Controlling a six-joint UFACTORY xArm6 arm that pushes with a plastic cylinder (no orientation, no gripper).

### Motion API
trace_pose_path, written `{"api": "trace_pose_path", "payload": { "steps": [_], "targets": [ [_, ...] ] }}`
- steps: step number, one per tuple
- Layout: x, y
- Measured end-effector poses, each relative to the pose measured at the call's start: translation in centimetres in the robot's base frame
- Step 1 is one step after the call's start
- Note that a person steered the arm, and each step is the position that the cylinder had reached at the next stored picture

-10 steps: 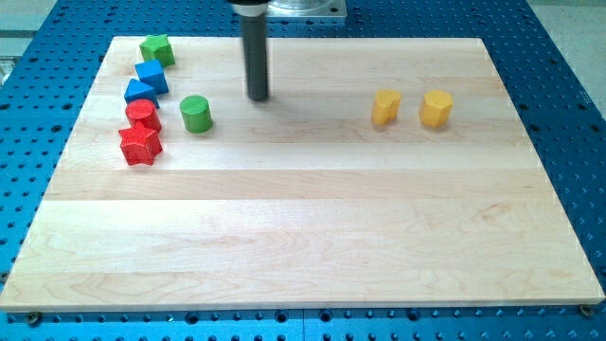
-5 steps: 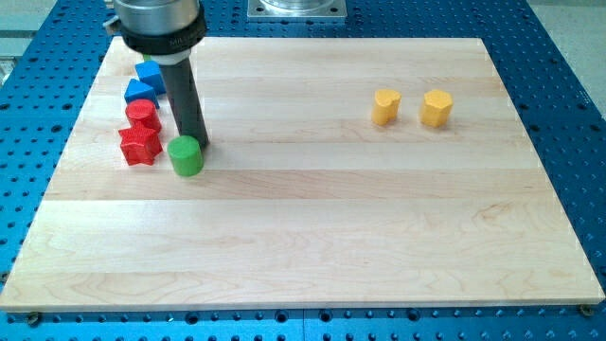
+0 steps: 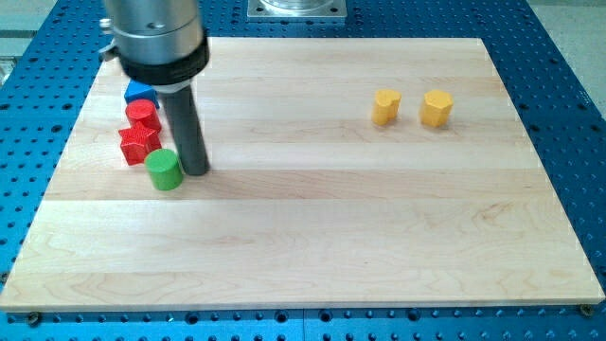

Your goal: Push the green circle below the red star

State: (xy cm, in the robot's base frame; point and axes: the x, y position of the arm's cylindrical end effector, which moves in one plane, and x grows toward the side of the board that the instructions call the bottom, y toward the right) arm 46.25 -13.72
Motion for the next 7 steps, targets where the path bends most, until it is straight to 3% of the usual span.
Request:
{"api": "trace_pose_path", "payload": {
  "steps": [2,4,5,7],
  "targets": [
    [2.5,0.5],
    [2.7,-4.4],
    [4.0,0.6],
    [0.9,31.3]
  ]
}}
